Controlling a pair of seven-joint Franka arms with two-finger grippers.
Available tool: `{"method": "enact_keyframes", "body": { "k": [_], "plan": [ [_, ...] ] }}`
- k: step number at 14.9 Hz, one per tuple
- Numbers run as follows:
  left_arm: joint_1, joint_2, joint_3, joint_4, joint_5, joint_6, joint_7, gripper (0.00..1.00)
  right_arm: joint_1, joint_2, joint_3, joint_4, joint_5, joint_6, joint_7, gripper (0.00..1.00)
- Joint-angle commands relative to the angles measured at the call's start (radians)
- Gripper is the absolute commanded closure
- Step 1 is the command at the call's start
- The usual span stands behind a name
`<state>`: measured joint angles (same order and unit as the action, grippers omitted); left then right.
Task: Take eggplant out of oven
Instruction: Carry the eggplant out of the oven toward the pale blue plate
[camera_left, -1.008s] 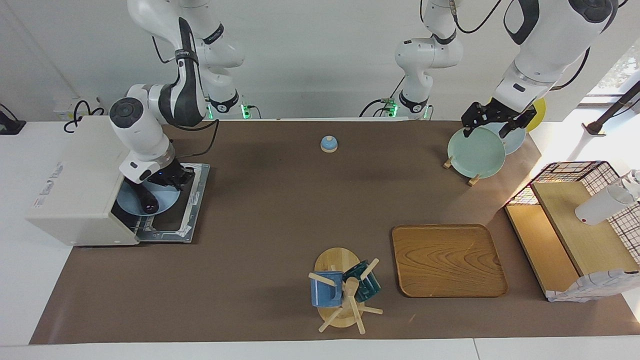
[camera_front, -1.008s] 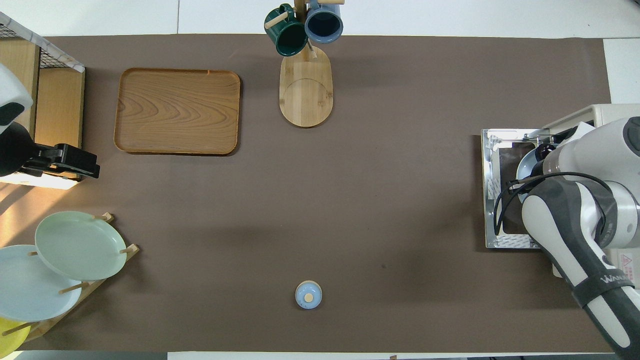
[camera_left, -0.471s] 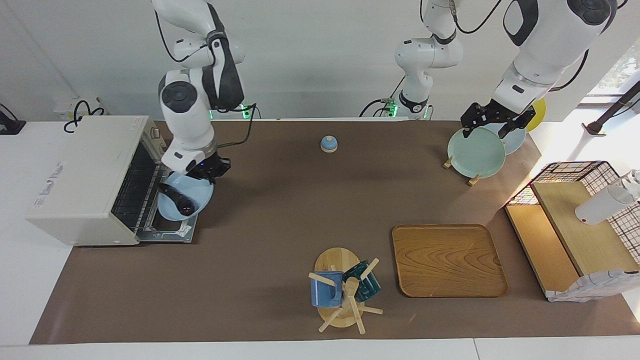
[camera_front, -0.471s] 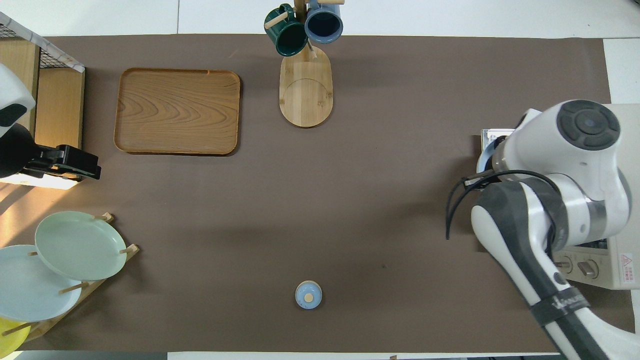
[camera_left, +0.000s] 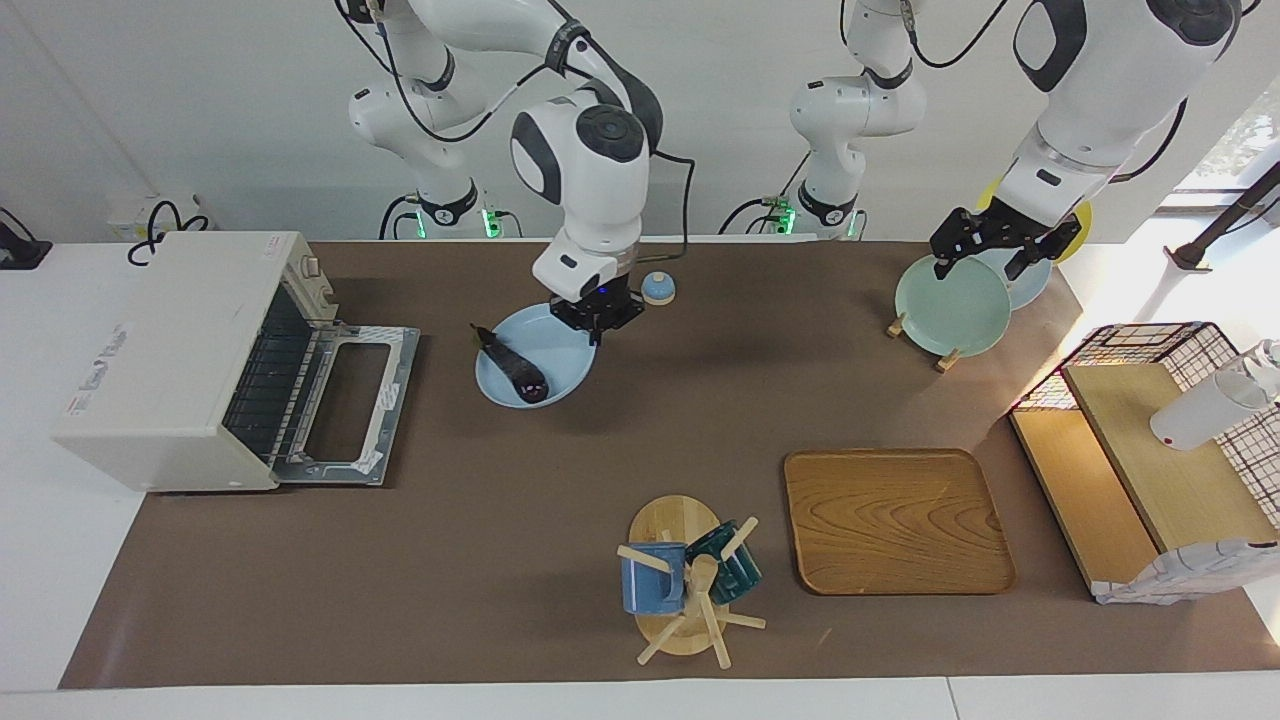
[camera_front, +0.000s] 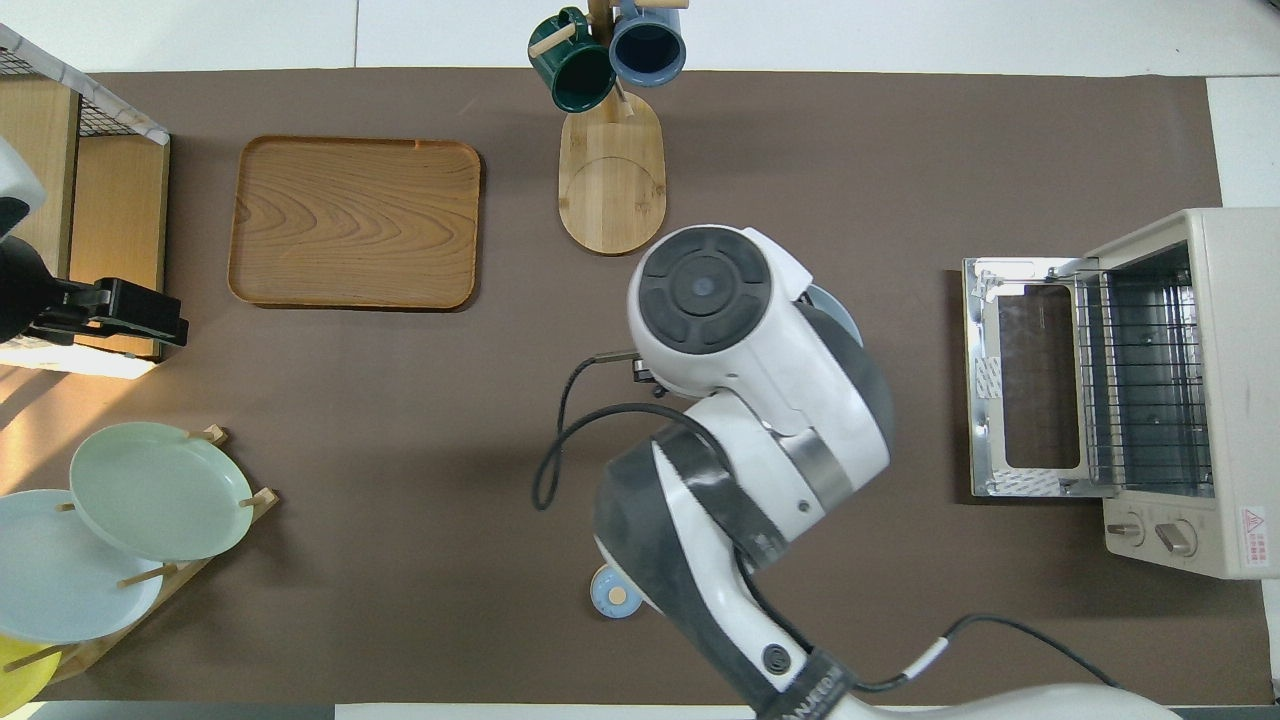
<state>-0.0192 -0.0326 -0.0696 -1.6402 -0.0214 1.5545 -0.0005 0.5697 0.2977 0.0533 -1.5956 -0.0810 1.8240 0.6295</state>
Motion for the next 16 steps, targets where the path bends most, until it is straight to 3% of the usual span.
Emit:
{"method": "enact_keyframes", "body": {
  "k": [1,3,11,16],
  "plan": [
    [0.031,-0.026,-0.006,-0.032,-0.011,0.041,0.016,0.0,0.099,0.236,-0.006,0.27,0.007,-0.04,0.197,1.0],
    [0.038,-0.026,-0.006,-0.039,-0.011,0.055,0.017,0.0,0.14,0.277,-0.006,0.279,0.01,0.079,0.249,1.0],
    [0.053,-0.027,-0.006,-0.05,-0.011,0.088,0.014,0.0,0.151,0.209,-0.004,-0.044,0.009,0.408,0.259,1.0],
    [0.062,-0.027,-0.006,-0.059,-0.011,0.111,0.013,0.0,0.153,0.213,-0.003,-0.017,0.01,0.489,0.332,0.95]
  ]
}}
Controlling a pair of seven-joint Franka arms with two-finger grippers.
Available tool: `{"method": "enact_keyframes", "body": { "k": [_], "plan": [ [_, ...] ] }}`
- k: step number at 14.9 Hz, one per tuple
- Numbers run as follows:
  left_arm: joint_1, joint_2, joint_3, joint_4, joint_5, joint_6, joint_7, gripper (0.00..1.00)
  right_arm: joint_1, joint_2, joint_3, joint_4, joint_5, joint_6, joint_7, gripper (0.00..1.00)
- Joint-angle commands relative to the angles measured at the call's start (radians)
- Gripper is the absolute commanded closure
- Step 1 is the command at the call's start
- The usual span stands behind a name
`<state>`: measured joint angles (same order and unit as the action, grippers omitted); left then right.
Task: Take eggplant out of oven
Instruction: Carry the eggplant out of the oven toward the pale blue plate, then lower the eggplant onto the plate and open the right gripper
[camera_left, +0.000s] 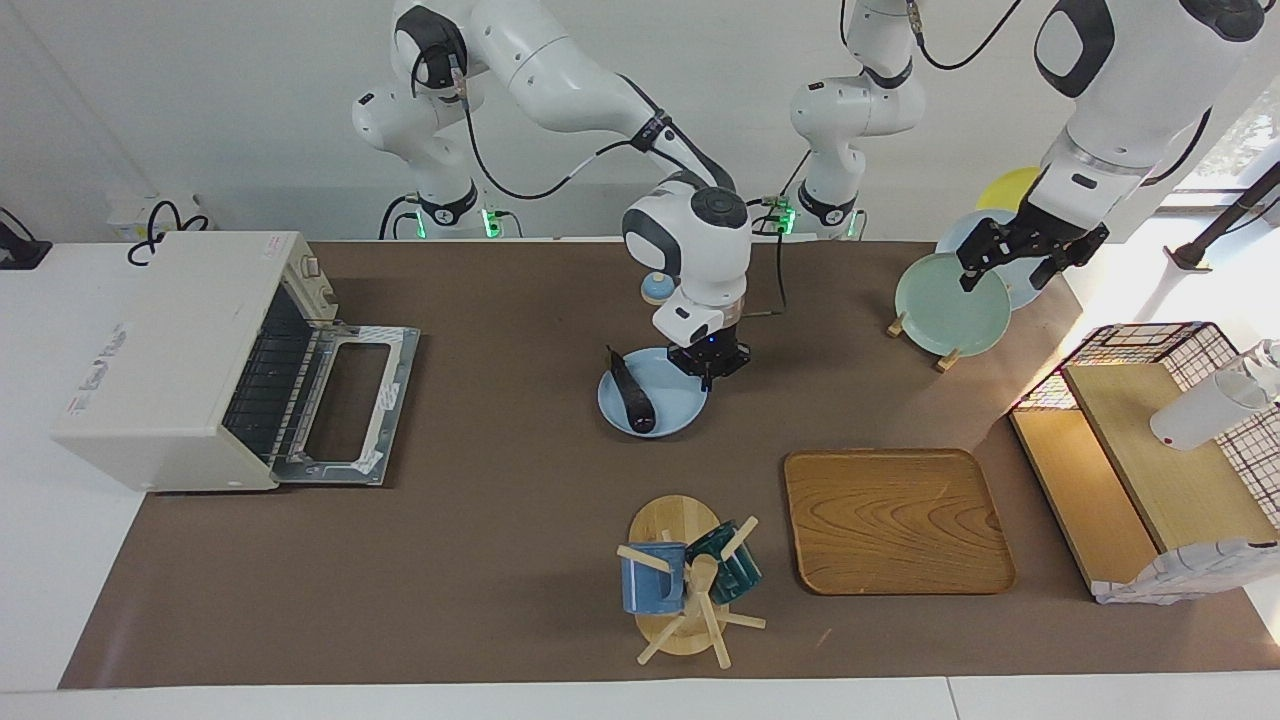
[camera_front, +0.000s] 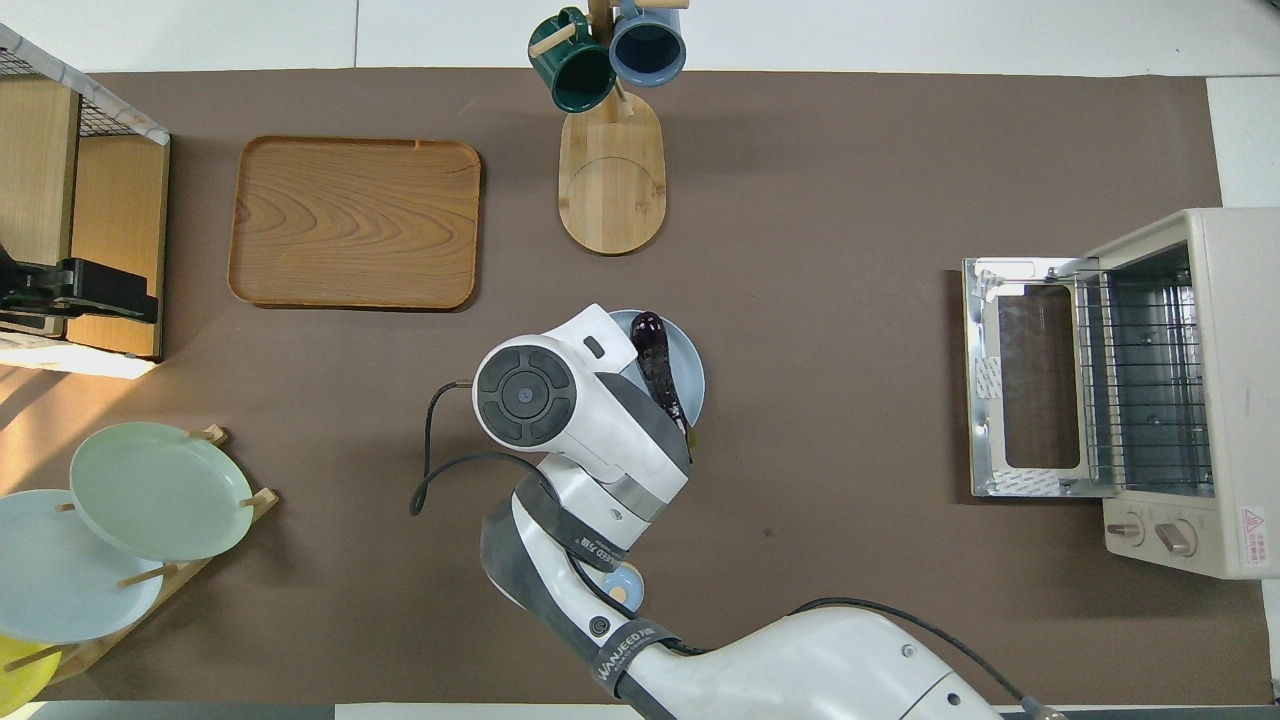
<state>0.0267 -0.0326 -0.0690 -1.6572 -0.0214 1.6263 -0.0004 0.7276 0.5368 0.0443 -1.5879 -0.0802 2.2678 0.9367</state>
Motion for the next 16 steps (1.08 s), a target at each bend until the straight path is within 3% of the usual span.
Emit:
{"method": "enact_keyframes", "body": {
  "k": [1,3,5,7,9,12,16],
  "plan": [
    [0.016,-0.032,-0.006,-0.047,-0.012,0.047,0.013,0.0,0.006,-0.018,0.006,0.02,0.01,0.033,0.025,0.95],
    [0.015,-0.038,-0.008,-0.067,-0.012,0.062,0.013,0.0,0.012,-0.027,0.006,0.065,0.001,-0.023,0.021,0.93],
    [0.012,-0.039,-0.008,-0.067,-0.012,0.066,0.014,0.0,0.003,-0.053,0.006,0.052,0.01,-0.025,0.002,0.8],
    [0.007,-0.039,-0.008,-0.067,-0.012,0.066,0.014,0.0,0.004,-0.057,0.006,0.023,0.014,0.033,0.004,0.8],
    [0.006,-0.039,-0.006,-0.067,-0.012,0.067,0.014,0.0,-0.002,-0.063,0.005,0.023,0.001,0.0,-0.022,0.81],
    [0.002,-0.039,-0.009,-0.067,-0.012,0.067,0.013,0.0,-0.104,-0.151,0.002,0.029,0.005,-0.179,-0.221,0.89],
    [0.001,-0.039,-0.014,-0.067,-0.014,0.069,0.004,0.0,-0.29,-0.28,-0.006,-0.013,-0.007,-0.506,-0.522,1.0]
  ]
}}
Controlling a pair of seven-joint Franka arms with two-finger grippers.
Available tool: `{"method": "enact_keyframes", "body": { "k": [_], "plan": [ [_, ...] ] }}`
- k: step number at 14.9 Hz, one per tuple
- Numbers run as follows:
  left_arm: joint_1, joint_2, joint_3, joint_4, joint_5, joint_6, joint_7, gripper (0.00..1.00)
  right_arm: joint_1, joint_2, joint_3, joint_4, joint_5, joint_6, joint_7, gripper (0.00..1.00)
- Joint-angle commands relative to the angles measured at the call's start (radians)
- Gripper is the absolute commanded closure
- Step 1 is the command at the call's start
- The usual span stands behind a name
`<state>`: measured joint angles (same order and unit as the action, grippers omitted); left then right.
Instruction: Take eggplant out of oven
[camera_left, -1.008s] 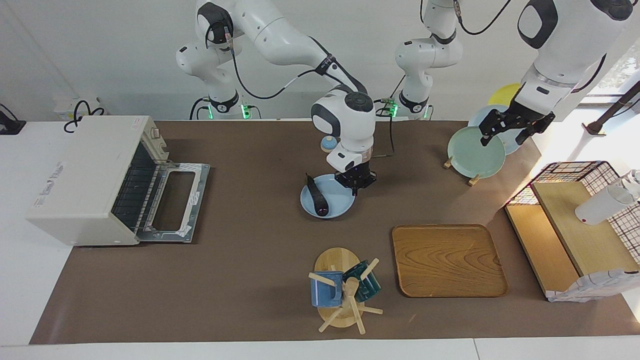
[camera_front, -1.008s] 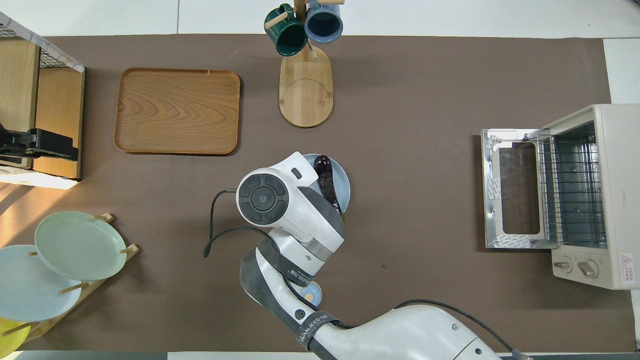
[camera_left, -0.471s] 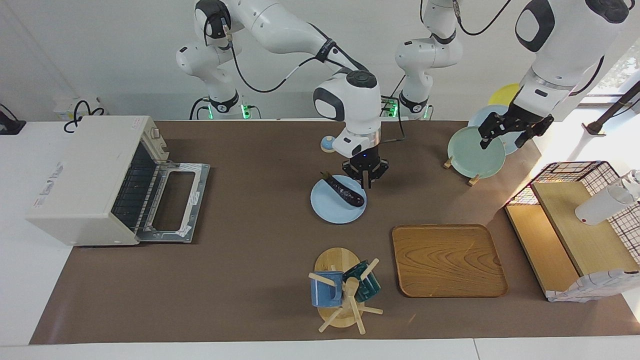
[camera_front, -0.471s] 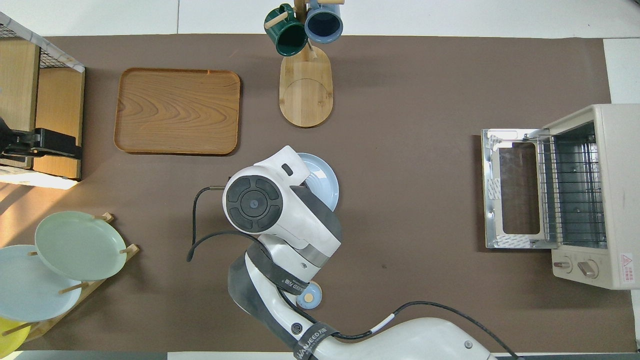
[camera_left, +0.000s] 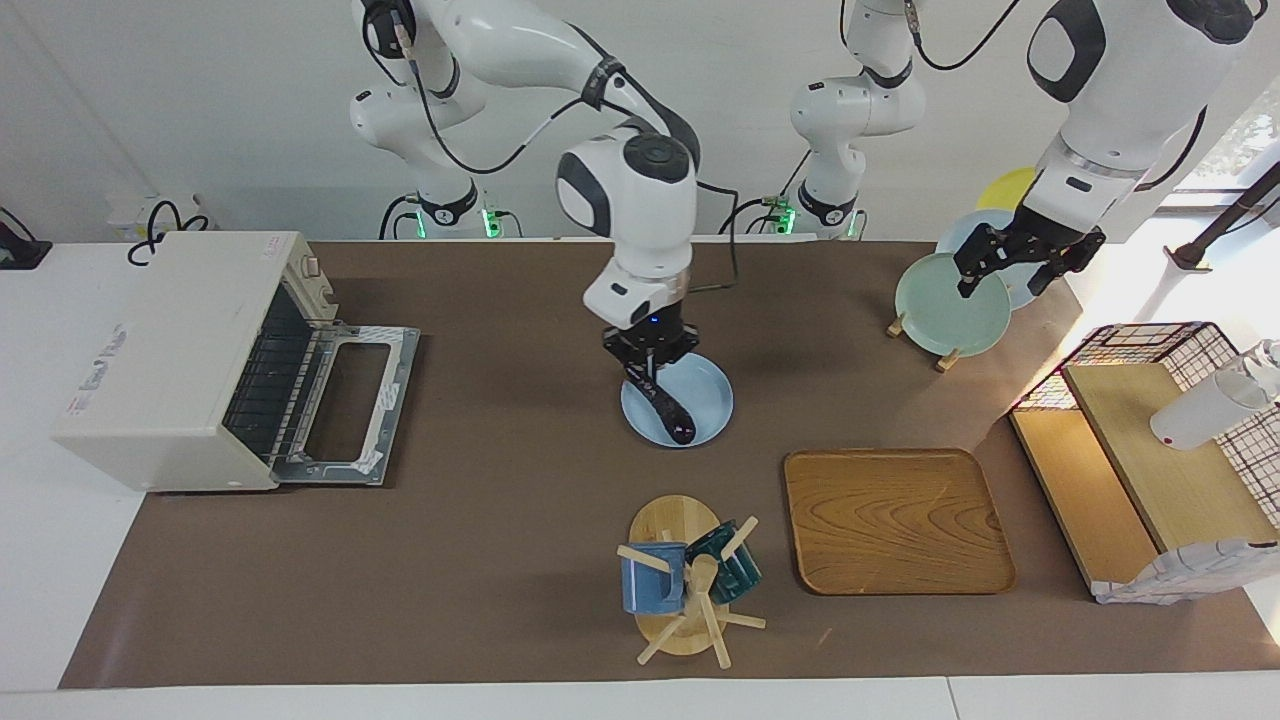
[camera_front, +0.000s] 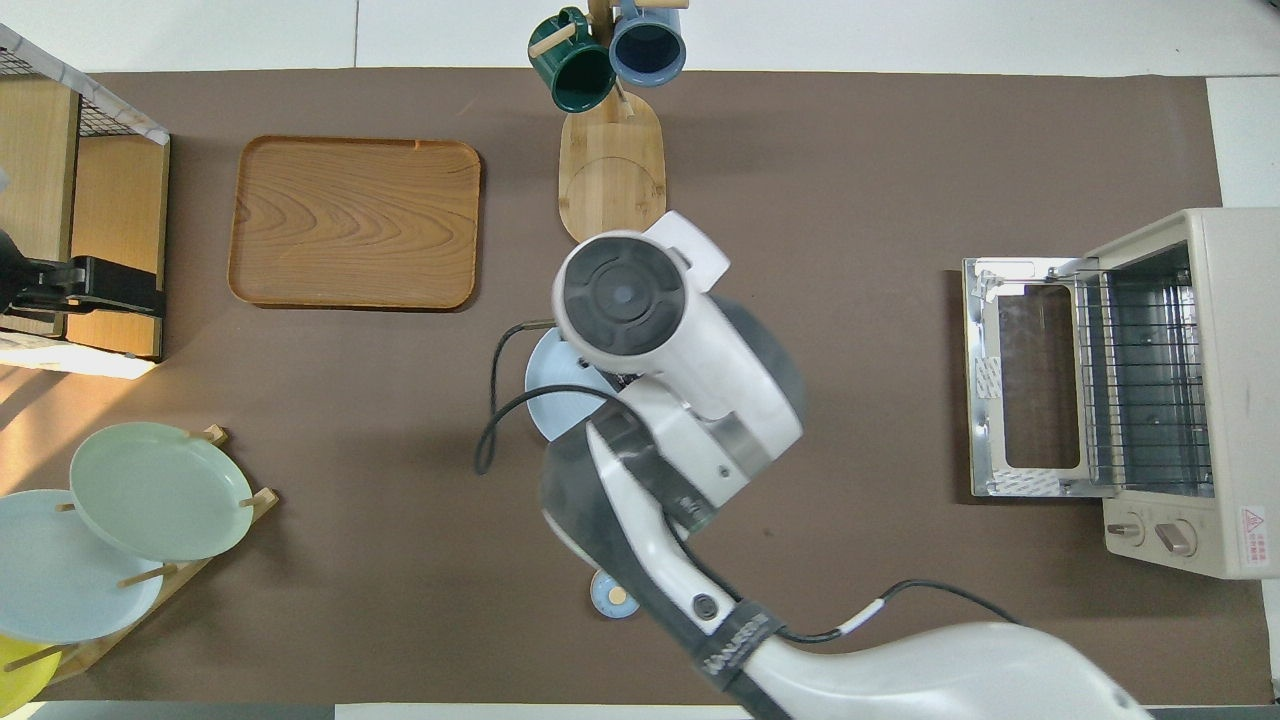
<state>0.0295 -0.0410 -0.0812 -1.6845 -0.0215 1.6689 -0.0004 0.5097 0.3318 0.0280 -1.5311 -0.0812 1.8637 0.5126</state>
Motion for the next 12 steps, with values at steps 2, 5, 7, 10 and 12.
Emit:
{"method": "enact_keyframes", "body": {
  "k": [2,5,7,10,12],
  "plan": [
    [-0.028,-0.025,-0.003,-0.04,-0.014,0.026,-0.068,0.0,-0.167,-0.124,0.01,-0.185,-0.073,-0.147,-0.111,1.0],
    [-0.118,-0.004,-0.003,-0.041,-0.014,0.072,-0.339,0.0,-0.276,-0.218,0.012,-0.449,-0.149,-0.013,-0.135,1.0],
    [-0.189,0.024,-0.003,-0.053,-0.014,0.106,-0.508,0.0,-0.321,-0.253,0.012,-0.581,-0.158,0.124,-0.141,1.0],
    [-0.291,0.076,-0.003,-0.081,-0.014,0.175,-0.769,0.0,-0.381,-0.261,0.012,-0.639,-0.192,0.218,-0.2,1.0],
    [-0.351,0.128,-0.003,-0.08,-0.014,0.222,-0.909,0.0,-0.413,-0.249,0.012,-0.662,-0.195,0.277,-0.201,1.0]
  ]
}}
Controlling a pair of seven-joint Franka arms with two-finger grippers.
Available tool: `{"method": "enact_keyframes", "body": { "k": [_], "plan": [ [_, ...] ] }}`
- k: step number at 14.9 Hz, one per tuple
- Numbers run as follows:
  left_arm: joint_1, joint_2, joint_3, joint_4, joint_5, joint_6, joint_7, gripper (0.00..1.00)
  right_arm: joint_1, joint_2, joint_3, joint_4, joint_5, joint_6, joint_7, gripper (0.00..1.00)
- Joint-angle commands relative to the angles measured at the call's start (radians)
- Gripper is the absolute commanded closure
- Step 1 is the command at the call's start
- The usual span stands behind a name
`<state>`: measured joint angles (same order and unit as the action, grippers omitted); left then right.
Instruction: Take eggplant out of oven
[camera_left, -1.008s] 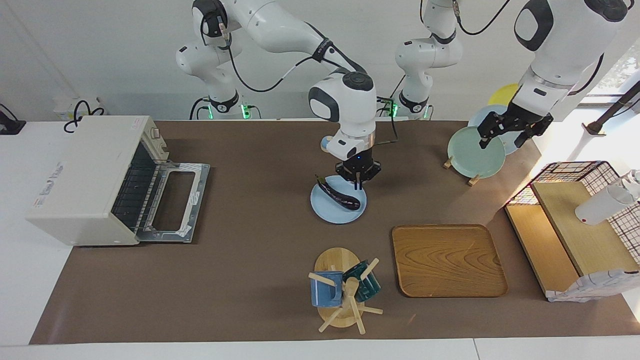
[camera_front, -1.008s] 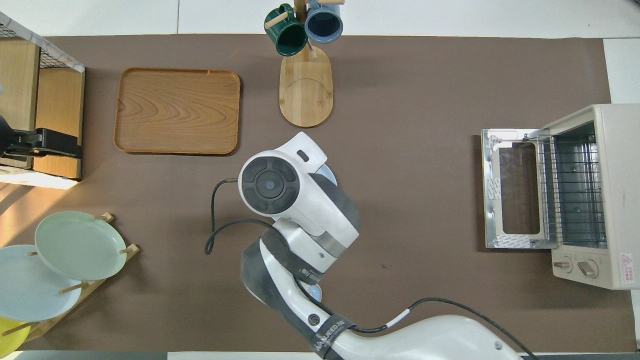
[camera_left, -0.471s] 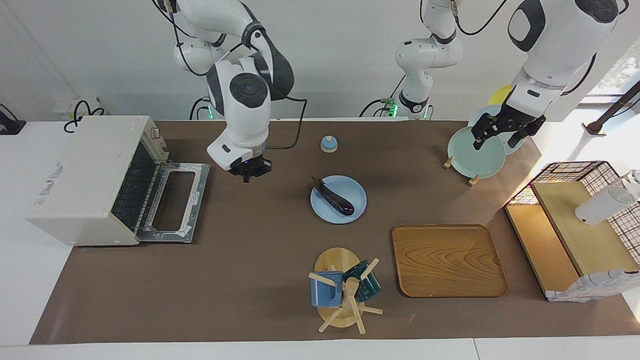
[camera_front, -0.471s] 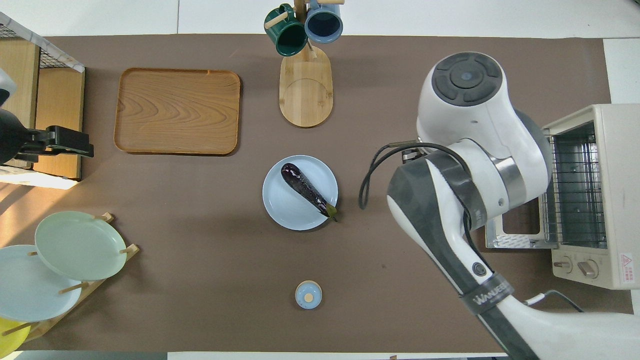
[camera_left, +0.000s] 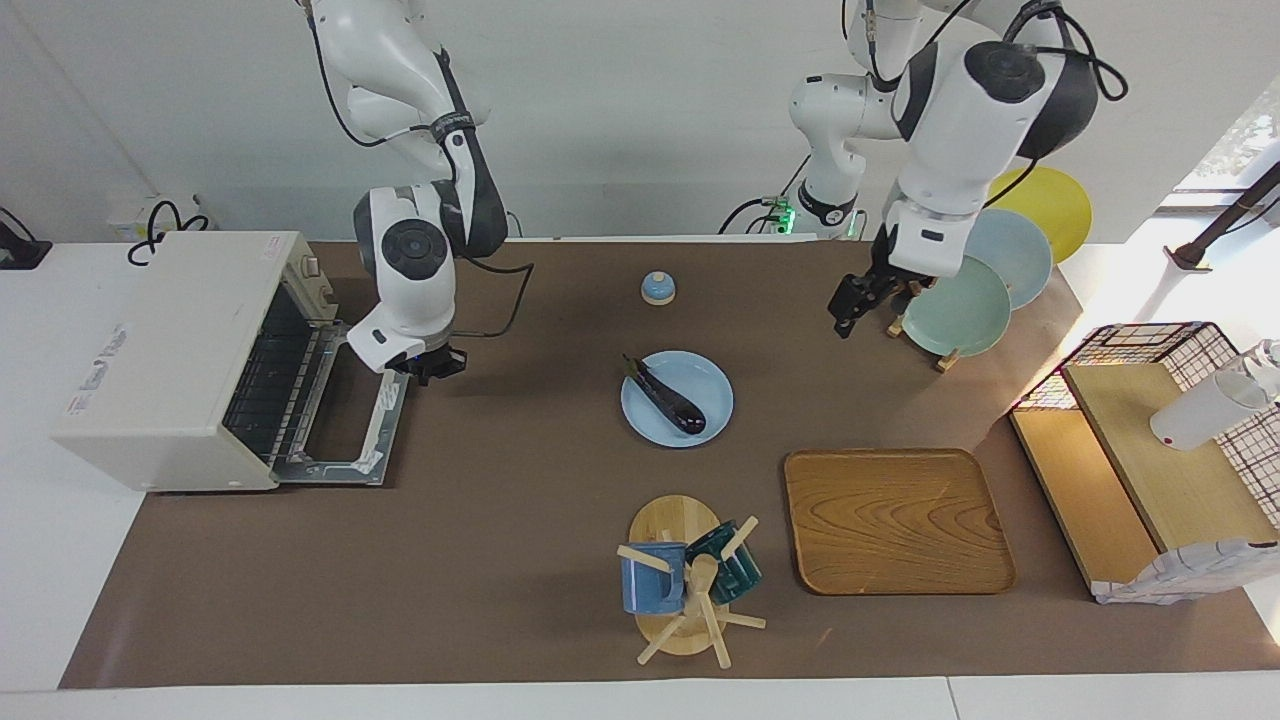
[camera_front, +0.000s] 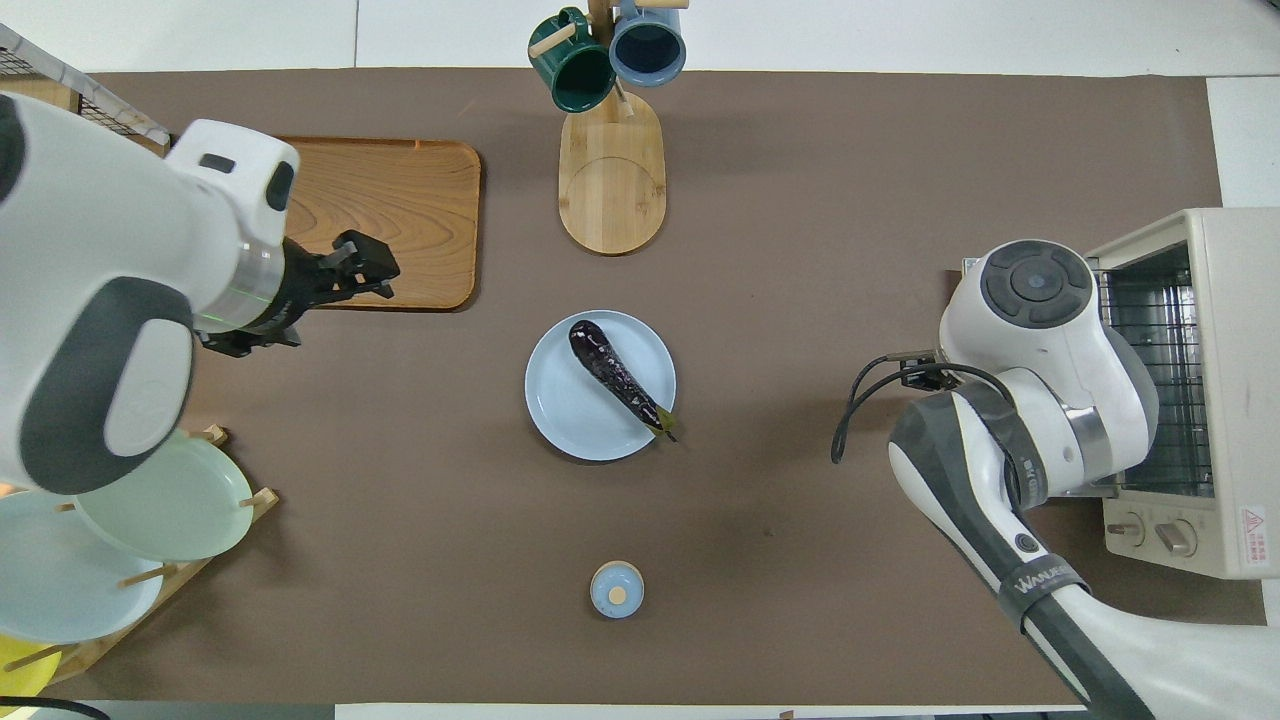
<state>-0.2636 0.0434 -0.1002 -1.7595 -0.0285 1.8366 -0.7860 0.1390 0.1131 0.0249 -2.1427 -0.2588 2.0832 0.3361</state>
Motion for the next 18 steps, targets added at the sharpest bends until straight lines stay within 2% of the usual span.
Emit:
{"method": "enact_keyframes", "body": {
  "k": [1,3,5,10,12,16,18],
  "plan": [
    [-0.093,0.077,0.016,-0.006,-0.007,0.087,-0.184,0.0,-0.059,-0.026,0.015,-0.074,-0.019,0.105,-0.026,1.0],
    [-0.158,0.14,0.016,-0.006,-0.007,0.163,-0.335,0.0,-0.07,-0.03,0.015,-0.114,-0.019,0.162,-0.02,1.0],
    [-0.193,0.168,0.016,-0.041,-0.007,0.264,-0.438,0.0,-0.081,-0.032,0.015,-0.131,-0.019,0.198,-0.011,1.0],
    [-0.295,0.311,0.019,-0.049,-0.007,0.412,-0.574,0.0,-0.084,-0.032,0.017,-0.131,-0.019,0.204,0.0,1.0],
    [-0.322,0.358,0.019,-0.054,-0.007,0.49,-0.625,0.0,-0.099,-0.033,0.017,-0.153,-0.019,0.248,-0.002,1.0],
    [-0.35,0.375,0.02,-0.084,-0.002,0.501,-0.63,0.0,-0.113,-0.009,0.017,-0.164,-0.019,0.276,-0.003,1.0],
    [-0.355,0.372,0.02,-0.095,0.001,0.5,-0.628,0.11,-0.111,-0.009,0.017,-0.161,-0.019,0.268,-0.011,1.0]
  ]
}}
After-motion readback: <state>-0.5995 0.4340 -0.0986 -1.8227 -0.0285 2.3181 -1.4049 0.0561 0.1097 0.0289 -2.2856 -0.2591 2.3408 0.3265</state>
